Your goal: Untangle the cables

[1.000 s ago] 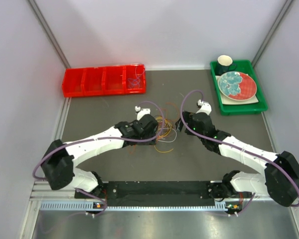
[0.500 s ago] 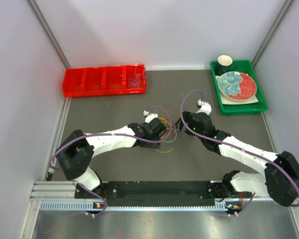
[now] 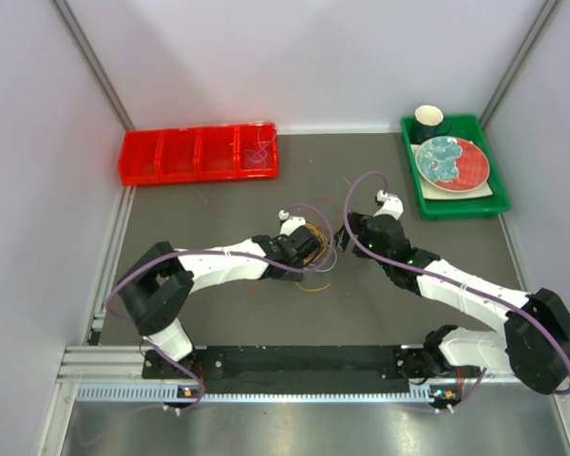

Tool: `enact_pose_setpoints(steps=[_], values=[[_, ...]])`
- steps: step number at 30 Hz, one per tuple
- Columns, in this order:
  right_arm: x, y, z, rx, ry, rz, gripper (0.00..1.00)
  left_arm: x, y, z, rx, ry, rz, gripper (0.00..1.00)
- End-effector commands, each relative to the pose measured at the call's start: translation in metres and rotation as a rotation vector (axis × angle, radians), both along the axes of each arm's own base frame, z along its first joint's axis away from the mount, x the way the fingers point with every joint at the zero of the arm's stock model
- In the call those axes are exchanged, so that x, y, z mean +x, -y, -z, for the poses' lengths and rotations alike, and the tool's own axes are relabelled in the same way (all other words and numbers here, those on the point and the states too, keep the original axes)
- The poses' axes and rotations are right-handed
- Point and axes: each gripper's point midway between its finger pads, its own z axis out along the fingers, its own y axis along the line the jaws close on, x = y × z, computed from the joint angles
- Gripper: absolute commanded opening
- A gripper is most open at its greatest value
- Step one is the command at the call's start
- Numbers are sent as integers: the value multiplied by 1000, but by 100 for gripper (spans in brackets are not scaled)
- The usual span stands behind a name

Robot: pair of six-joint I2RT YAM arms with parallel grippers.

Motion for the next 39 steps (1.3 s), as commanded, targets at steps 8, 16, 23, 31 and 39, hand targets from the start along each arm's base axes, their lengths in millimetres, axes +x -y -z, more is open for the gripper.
enact_pose_setpoints(steps=[8,16,23,31,39], values=[[7,-7,-15,33,35,-2,95,35,9,-69,5,164,-9,0],[7,-7,-17,38,39,-5,95,49,-17,-252,-121,449,-17,0],[7,-7,-16,37,38,-5,95,54,-41,-412,-268,773,-19,0],[7,-7,-15,33,34,-6,95,37,-69,-524,-466,1079,-29,0],[8,-9,-14,28,29,-13,95,20,-107,-613,-495,1350,-66,0]])
